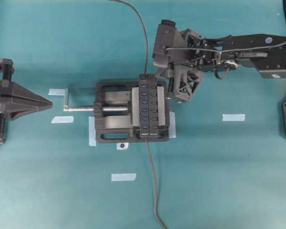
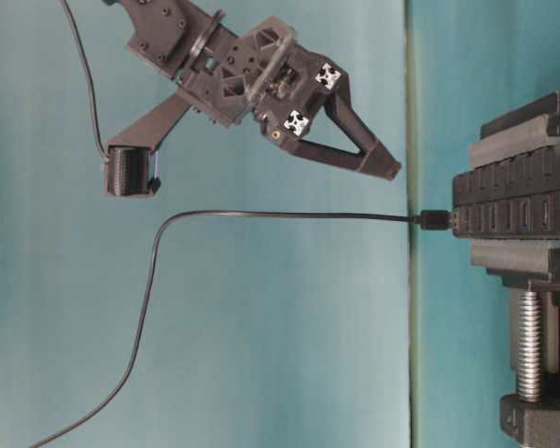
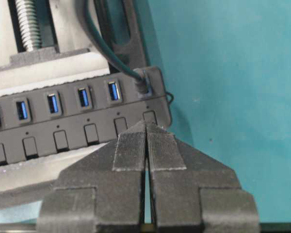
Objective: Insert the USB into the second port from the front of the fixed hub.
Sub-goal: 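Move the right gripper over the hub toward the plugged-in cable, then lower the right gripper and close it on the black cable near its plug, then pull the USB plug out of the rear hub port with the right gripper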
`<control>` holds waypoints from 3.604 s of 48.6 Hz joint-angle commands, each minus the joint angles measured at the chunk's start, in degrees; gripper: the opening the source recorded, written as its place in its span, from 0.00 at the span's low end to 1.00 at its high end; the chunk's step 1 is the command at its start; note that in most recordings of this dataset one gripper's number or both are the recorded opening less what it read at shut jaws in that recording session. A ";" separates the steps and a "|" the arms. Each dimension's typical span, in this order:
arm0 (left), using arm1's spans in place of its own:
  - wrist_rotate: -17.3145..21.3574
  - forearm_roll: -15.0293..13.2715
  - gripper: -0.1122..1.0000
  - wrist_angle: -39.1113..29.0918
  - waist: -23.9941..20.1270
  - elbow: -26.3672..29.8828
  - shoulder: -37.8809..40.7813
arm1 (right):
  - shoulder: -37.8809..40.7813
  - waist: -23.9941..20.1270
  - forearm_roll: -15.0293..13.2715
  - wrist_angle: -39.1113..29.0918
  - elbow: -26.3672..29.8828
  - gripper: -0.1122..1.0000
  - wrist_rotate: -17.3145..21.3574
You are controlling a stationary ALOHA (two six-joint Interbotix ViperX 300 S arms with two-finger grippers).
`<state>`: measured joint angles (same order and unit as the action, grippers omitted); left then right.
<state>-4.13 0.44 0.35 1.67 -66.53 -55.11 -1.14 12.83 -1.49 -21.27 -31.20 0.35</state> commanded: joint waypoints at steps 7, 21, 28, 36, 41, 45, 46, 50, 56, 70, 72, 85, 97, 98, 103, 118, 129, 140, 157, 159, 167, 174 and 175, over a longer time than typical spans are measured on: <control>-0.09 0.18 0.10 0.26 0.00 0.62 0.18 | -0.35 -0.09 0.70 -1.05 2.11 0.17 -0.26; -0.09 0.18 0.10 0.26 0.00 0.62 0.00 | 0.00 -0.44 1.32 2.37 1.85 0.82 -0.70; -0.09 0.09 0.10 0.26 0.00 0.44 -0.09 | 0.26 -0.35 1.32 4.83 1.67 0.98 -0.18; -0.18 0.09 0.10 0.26 0.09 0.35 -0.26 | 1.32 -0.35 1.32 5.27 1.76 0.98 -0.26; -0.18 0.09 0.10 0.26 0.09 0.35 -0.26 | 2.55 -0.35 1.32 5.36 2.02 0.98 -0.35; -0.18 0.09 0.10 0.26 0.09 0.26 -0.26 | 3.60 -0.44 1.32 5.89 2.29 0.98 -0.53; -0.18 0.18 0.10 0.26 0.09 0.35 -0.26 | 3.87 -0.35 1.32 6.15 2.37 0.98 -0.53; -0.18 0.09 0.10 0.26 0.09 0.26 -0.26 | 4.75 -0.35 1.32 7.03 2.64 0.97 -0.53; -0.18 0.09 0.10 0.26 0.09 0.26 -0.26 | 5.45 -0.35 1.32 8.09 2.55 0.97 -0.44; -0.18 0.18 0.10 0.26 0.09 0.18 -0.26 | 5.45 -0.35 1.14 8.35 2.64 0.96 -0.53; -0.18 0.09 0.10 0.35 0.09 0.09 -0.26 | 5.45 -0.35 1.14 8.35 2.55 0.96 -0.62; -0.18 0.18 0.10 0.26 0.09 0.18 -0.26 | 5.54 -0.18 1.14 8.35 2.64 0.90 -0.79; -0.18 0.09 0.10 0.26 0.09 0.26 -0.26 | 5.80 -0.35 1.14 8.35 2.72 0.75 -0.70; -0.26 0.09 0.10 0.26 0.00 0.26 -0.26 | 5.80 -0.35 1.14 8.35 2.72 0.73 -0.79; -0.26 0.09 0.10 0.26 0.09 0.26 -0.26 | 5.98 -0.35 1.14 8.44 2.90 0.62 -0.70; -1.23 0.18 0.10 0.26 0.09 0.00 -0.53 | 6.77 -0.44 1.14 9.76 4.04 0.55 -0.62; -2.37 0.18 0.10 0.35 0.09 -0.35 -1.05 | 6.68 -0.53 1.14 8.79 4.04 0.36 -0.62; -2.37 0.18 0.10 0.26 0.00 -0.44 -1.14 | 6.24 -0.70 1.14 8.53 4.13 0.19 -0.44; -2.37 0.18 0.10 0.26 0.09 -0.44 -1.14 | 5.36 -0.97 1.23 7.91 5.80 0.18 -0.09; -2.37 0.18 0.10 0.26 0.09 -0.44 -1.14 | 5.01 -1.05 1.32 7.47 6.24 0.18 -0.09; -2.37 0.09 0.10 0.26 0.09 -0.44 -1.05 | 2.81 -1.14 1.32 3.25 7.82 0.17 -0.09; -2.37 0.18 0.10 0.26 0.09 -0.53 -1.14 | 1.67 -1.76 1.32 0.53 8.09 0.17 -0.09; -2.37 0.09 0.10 0.26 0.00 -0.53 -1.14 | 1.49 -1.85 1.23 0.44 8.17 0.17 0.00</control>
<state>-6.42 0.53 0.35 1.67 -67.76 -56.51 2.81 11.60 -0.35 -20.30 -24.52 0.18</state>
